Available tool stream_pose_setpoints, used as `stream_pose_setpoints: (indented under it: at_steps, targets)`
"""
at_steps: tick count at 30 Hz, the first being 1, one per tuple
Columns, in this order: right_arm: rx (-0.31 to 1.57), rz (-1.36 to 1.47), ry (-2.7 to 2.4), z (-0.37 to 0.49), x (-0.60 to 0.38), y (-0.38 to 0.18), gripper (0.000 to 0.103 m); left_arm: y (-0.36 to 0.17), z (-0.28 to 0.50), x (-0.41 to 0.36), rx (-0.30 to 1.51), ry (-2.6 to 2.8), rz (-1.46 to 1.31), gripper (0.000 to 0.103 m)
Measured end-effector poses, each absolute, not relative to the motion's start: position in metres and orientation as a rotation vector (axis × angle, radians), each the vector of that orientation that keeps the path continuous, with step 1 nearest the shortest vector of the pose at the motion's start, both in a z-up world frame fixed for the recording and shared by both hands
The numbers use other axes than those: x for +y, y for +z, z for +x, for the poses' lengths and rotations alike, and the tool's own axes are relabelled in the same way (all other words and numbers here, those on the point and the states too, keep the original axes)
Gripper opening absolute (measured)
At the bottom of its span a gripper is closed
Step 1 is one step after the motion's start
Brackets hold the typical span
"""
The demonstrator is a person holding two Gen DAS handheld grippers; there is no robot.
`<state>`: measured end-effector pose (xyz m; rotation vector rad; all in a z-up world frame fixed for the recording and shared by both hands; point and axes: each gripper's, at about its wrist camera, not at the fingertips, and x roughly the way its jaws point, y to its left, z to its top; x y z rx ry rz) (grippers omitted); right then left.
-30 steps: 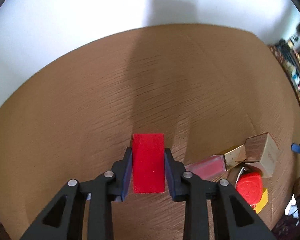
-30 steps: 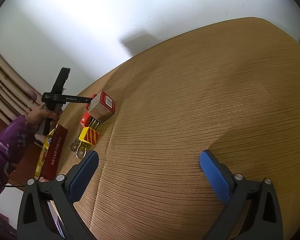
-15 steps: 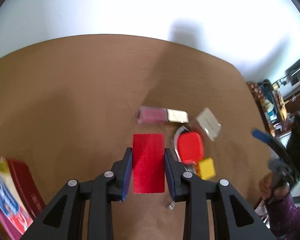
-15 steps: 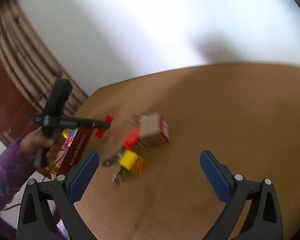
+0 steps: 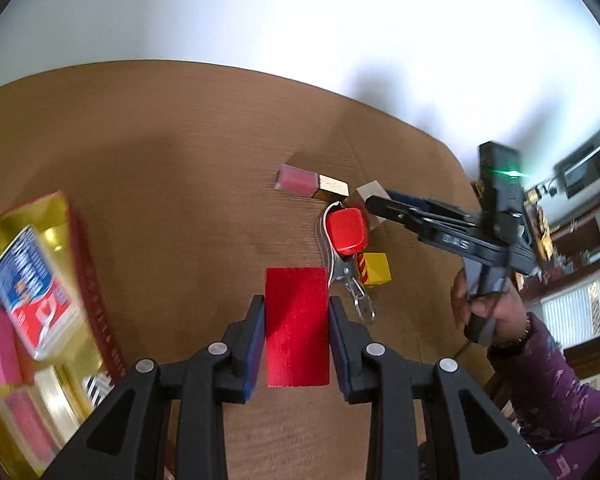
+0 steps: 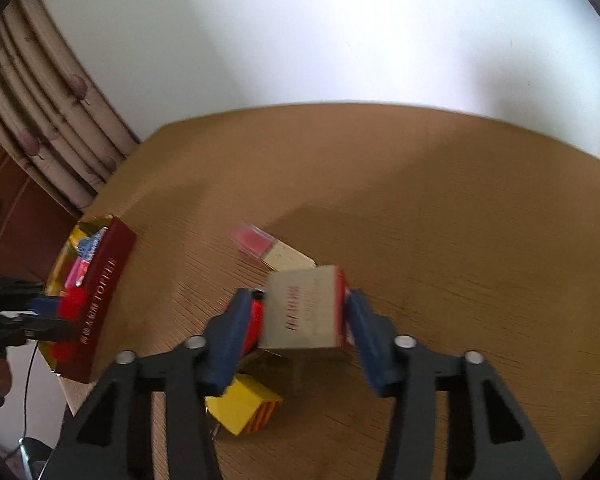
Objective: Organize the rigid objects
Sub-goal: 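Lift the red block with left while right grasps the beige MARUBI box, then release the red block into the tin while right carries the MARUBI box in and releases it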
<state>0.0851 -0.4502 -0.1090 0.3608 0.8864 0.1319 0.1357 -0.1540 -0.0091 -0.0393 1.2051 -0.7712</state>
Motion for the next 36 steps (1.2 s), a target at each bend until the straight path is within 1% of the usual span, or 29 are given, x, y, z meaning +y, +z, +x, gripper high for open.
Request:
stream_pose_setpoints:
  at_steps: [3,5,7,10,11,12,14,15,20,27,32,36]
  targets:
    - [0.894,0.384,0.154,0.081,-0.457,-0.114,0.044,-0.001,0.134,-0.133,1.196,-0.738,-0.083,0.030]
    - [0.910,0.379,0.163,0.084,-0.456,-0.116,0.046,0.002,0.130,-0.118,1.189,-0.718,-0.103,0.030]
    - [0.925,0.401,0.155,0.086,-0.459,-0.117,0.071,0.005,0.127,-0.105,1.184,-0.688,-0.118,0.030]
    - [0.912,0.409,0.149,0.085,-0.462,-0.115,0.071,0.006,0.121,-0.092,1.184,-0.660,-0.120,0.030]
    - [0.925,0.394,0.135,0.088,-0.460,-0.117,0.069,0.003,0.120,-0.093,1.187,-0.656,-0.121,0.030]
    - [0.950,0.394,0.140,0.091,-0.459,-0.121,0.057,0.003,0.118,-0.090,1.188,-0.652,-0.121,0.030]
    - [0.950,0.401,0.145,0.092,-0.458,-0.122,0.050,0.003,0.115,-0.084,1.185,-0.645,-0.118,0.030]
    - [0.952,0.365,0.108,0.091,-0.458,-0.119,0.045,0.004,0.114,-0.082,1.183,-0.641,-0.120,0.030]
    - [0.937,0.317,0.084,0.082,-0.454,-0.111,0.044,0.008,0.108,-0.065,1.161,-0.603,-0.123,0.030]
    - [0.805,0.384,0.136,0.046,-0.452,-0.059,0.044,-0.007,0.105,-0.031,1.174,-0.503,-0.119,0.030]
    - [0.765,0.386,0.242,0.037,-0.417,-0.025,0.044,-0.024,0.100,-0.014,1.191,-0.464,-0.121,0.030]
    - [0.757,0.400,0.357,0.039,-0.376,-0.006,0.044,-0.035,0.100,-0.018,1.207,-0.471,-0.092,0.030]
